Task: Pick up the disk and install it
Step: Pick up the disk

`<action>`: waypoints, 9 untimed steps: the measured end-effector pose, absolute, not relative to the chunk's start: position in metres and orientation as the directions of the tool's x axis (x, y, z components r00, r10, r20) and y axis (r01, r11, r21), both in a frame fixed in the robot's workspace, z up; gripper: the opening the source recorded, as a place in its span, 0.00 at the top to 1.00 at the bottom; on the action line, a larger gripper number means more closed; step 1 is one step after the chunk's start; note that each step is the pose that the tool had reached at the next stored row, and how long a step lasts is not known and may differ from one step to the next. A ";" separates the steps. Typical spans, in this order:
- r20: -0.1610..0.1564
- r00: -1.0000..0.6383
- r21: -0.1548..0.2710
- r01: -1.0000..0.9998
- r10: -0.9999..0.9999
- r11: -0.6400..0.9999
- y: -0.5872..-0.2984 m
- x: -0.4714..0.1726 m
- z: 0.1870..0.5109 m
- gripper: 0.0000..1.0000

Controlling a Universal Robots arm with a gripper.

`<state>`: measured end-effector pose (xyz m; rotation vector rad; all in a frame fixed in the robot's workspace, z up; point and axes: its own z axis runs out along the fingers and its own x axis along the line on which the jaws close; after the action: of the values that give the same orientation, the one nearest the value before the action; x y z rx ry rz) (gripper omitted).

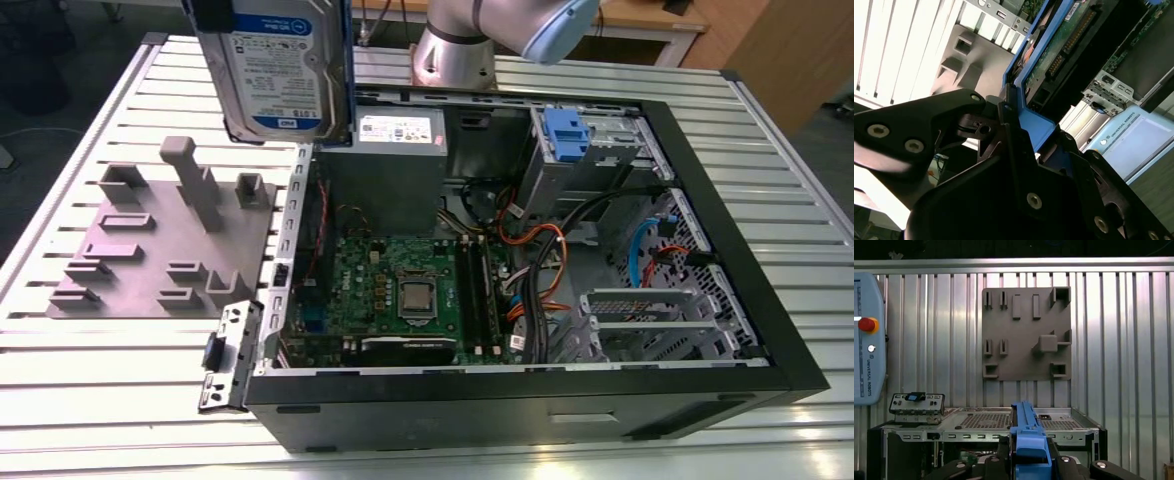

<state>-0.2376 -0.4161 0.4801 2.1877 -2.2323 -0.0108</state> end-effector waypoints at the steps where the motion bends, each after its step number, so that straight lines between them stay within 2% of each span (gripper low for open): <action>1: 0.007 -0.020 0.016 -1.000 -1.000 0.020 -0.416 -0.236 0.480 0.64; 9: 0.007 -0.020 0.016 -1.000 -1.000 0.020 -0.416 -0.223 0.480 0.64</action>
<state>-0.2225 -0.4162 0.4801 2.1878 -2.2323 -0.0107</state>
